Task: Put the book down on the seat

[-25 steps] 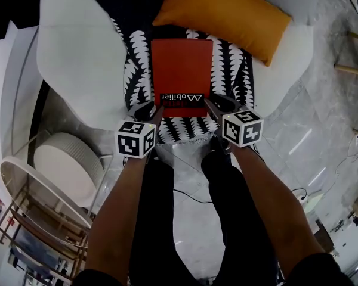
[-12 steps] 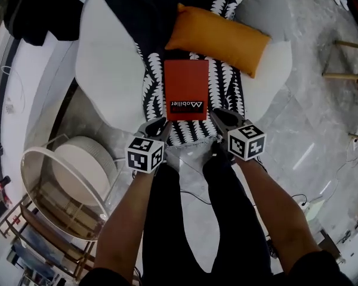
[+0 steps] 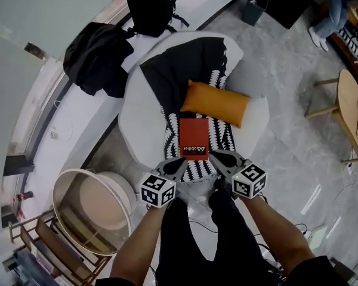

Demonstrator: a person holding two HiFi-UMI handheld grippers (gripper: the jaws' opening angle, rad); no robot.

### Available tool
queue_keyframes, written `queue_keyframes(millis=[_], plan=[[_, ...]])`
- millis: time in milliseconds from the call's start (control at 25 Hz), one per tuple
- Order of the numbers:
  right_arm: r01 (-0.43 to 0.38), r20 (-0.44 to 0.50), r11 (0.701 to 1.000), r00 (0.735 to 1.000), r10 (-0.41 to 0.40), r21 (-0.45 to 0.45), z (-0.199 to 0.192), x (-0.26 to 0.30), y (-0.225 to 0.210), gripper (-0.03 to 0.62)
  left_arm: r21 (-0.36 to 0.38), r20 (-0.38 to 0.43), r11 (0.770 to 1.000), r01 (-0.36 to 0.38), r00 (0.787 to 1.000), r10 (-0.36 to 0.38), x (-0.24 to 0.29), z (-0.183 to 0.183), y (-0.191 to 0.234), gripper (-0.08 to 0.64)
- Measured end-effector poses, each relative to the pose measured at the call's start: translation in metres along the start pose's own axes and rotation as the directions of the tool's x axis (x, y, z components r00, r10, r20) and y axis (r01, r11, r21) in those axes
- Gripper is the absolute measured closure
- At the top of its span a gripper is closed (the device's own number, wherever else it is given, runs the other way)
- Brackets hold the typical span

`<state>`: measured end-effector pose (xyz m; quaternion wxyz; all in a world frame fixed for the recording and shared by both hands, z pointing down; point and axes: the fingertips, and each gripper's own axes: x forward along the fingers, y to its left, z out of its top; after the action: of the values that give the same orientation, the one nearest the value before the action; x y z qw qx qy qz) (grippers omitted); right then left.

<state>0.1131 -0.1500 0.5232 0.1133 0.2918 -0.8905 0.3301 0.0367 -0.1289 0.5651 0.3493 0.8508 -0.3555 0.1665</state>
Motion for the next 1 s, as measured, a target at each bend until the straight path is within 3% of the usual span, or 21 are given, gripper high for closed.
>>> queue_keyframes(millis=[240, 480, 600, 760, 1000], plan=[[-0.090, 0.130, 0.989, 0.986, 0.105, -0.117, 0.131, -0.052, 0.082, 0.561, 0.096, 0.114, 0.994, 0.060, 0.991, -0.070, -0.063, 0.108, -0.076, 0.532], [-0.139, 0.234, 0.959, 0.952, 0.198, -0.247, 0.231, -0.108, 0.140, 0.561, 0.180, 0.290, 0.982, 0.059, 0.951, -0.111, -0.128, 0.204, -0.134, 0.532], [-0.172, 0.286, 0.939, 0.923, 0.259, -0.298, 0.267, -0.140, 0.171, 0.561, 0.231, 0.351, 0.971, 0.055, 0.926, -0.136, -0.157, 0.236, -0.163, 0.532], [-0.181, 0.302, 0.891, 0.897, 0.323, -0.417, 0.298, -0.179, 0.202, 0.561, 0.276, 0.425, 0.960, 0.039, 0.891, -0.159, -0.192, 0.268, -0.195, 0.532], [-0.240, 0.285, 0.828, 0.860, 0.424, -0.507, 0.311, -0.242, 0.237, 0.561, 0.322, 0.508, 0.947, 0.007, 0.843, -0.179, -0.231, 0.292, -0.250, 0.532]])
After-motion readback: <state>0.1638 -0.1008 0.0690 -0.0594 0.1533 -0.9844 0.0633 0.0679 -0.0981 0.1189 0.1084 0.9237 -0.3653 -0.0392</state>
